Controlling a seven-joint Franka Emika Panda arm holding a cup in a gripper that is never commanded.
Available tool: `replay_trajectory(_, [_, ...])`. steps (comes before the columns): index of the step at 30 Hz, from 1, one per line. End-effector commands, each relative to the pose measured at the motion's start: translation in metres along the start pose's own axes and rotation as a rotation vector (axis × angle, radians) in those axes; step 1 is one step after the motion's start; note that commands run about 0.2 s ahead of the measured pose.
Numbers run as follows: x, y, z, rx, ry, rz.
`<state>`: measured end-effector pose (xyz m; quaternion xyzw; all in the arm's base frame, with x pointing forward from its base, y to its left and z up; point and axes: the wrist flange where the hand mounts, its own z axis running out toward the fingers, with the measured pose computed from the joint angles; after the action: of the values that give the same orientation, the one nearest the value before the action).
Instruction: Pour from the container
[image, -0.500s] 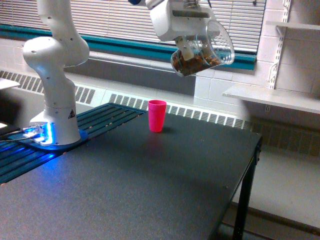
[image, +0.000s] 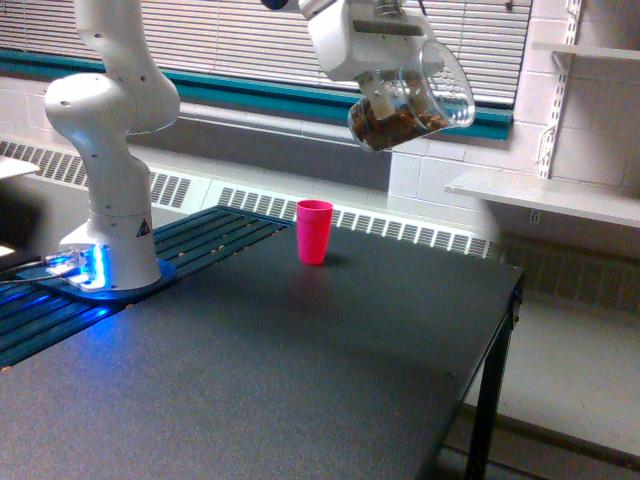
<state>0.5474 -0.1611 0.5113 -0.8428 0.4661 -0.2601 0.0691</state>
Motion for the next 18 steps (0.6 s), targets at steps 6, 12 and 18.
replay_trajectory(6, [-0.043,-0.029,-0.015,0.057,-0.012,-0.074])
replay_trajectory(12, [-0.084,-0.036,-0.018,0.060,-0.038,-0.134])
replay_trajectory(18, [-0.133,-0.037,-0.021,0.048,-0.063,-0.207])
